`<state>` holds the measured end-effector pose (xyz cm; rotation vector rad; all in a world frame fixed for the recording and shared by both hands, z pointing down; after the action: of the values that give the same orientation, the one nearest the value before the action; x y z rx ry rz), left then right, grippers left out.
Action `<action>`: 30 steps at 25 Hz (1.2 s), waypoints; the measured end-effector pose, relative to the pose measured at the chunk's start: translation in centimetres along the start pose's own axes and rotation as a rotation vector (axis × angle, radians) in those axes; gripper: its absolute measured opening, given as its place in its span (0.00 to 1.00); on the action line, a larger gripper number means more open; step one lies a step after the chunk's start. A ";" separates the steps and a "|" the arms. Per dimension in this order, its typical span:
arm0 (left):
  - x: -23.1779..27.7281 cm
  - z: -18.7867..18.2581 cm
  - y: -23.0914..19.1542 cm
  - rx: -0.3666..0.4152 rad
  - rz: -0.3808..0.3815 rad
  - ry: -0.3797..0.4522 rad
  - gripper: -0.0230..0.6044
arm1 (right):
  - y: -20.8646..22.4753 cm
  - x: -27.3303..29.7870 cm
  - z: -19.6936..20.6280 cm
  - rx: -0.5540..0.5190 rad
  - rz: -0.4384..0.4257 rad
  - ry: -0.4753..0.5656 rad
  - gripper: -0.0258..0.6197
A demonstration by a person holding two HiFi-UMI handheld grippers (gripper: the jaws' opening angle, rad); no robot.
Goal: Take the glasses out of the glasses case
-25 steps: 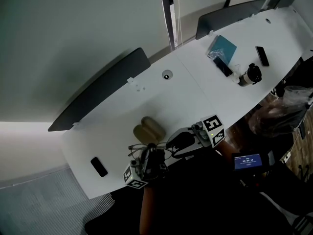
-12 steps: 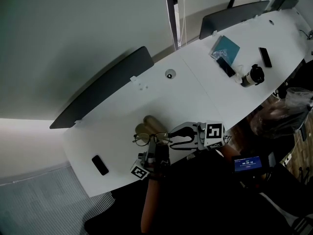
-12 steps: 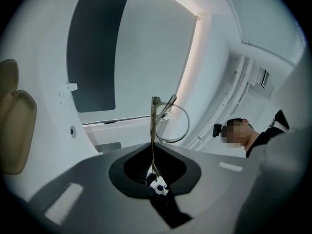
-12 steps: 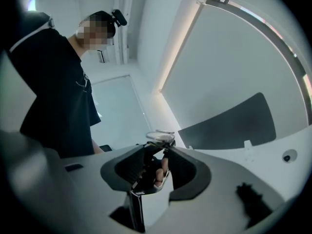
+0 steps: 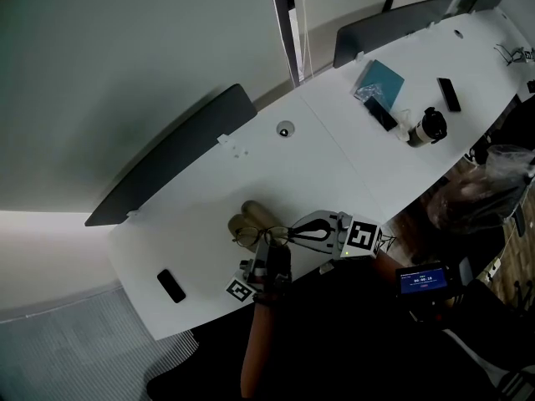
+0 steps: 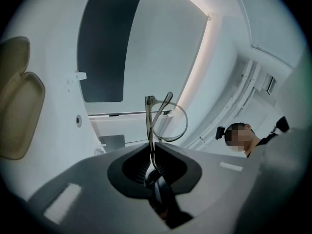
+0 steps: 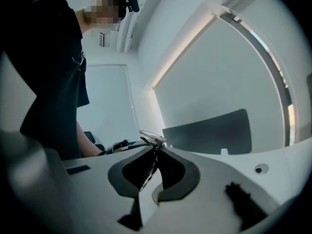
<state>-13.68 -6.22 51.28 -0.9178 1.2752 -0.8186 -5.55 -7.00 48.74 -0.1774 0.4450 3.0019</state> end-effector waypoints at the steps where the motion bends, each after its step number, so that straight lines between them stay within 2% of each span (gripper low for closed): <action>1: -0.1 0.3 -0.5 0.010 -0.024 -0.014 0.07 | 0.2 -0.3 0.4 -0.014 0.018 -0.019 0.09; 7: -0.8 2.6 -3.2 0.031 -0.162 -0.093 0.13 | 0.7 -2.6 2.2 -0.103 0.057 -0.107 0.09; 9: -1.6 3.5 -4.5 0.038 -0.213 -0.126 0.20 | 1.8 -3.8 2.7 -0.112 0.125 -0.115 0.09; 11: -2.9 4.0 -5.6 0.029 -0.262 -0.141 0.23 | 3.7 -5.5 3.7 -0.121 0.230 -0.143 0.09; 14: -5.4 3.7 -6.5 0.025 -0.333 -0.109 0.23 | 6.6 -8.4 7.5 -0.262 0.366 -0.324 0.09; 17: -7.5 3.0 -6.6 0.046 -0.386 -0.039 0.23 | 8.0 -10.8 11.2 -0.366 0.415 -0.492 0.09; 22: -8.5 2.0 -6.2 0.077 -0.417 0.046 0.23 | 8.1 -11.9 16.2 -0.324 0.375 -0.611 0.09; 30: -9.6 1.6 -6.3 0.088 -0.439 0.091 0.23 | 8.3 -12.0 20.3 -0.204 0.391 -0.762 0.09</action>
<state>-13.35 -0.03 61.09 -1.1177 1.1186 -1.2613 3.27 -9.95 71.99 1.1150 0.0907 3.1331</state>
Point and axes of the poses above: the fingertips, and each gripper's own axes: x forward along the fingers, y to its right, z out of its underside, the point moved 2 cm from there along -x, backward along the fingers, and after that the axes turned 10 degrees about y, right-handed, at the moved point
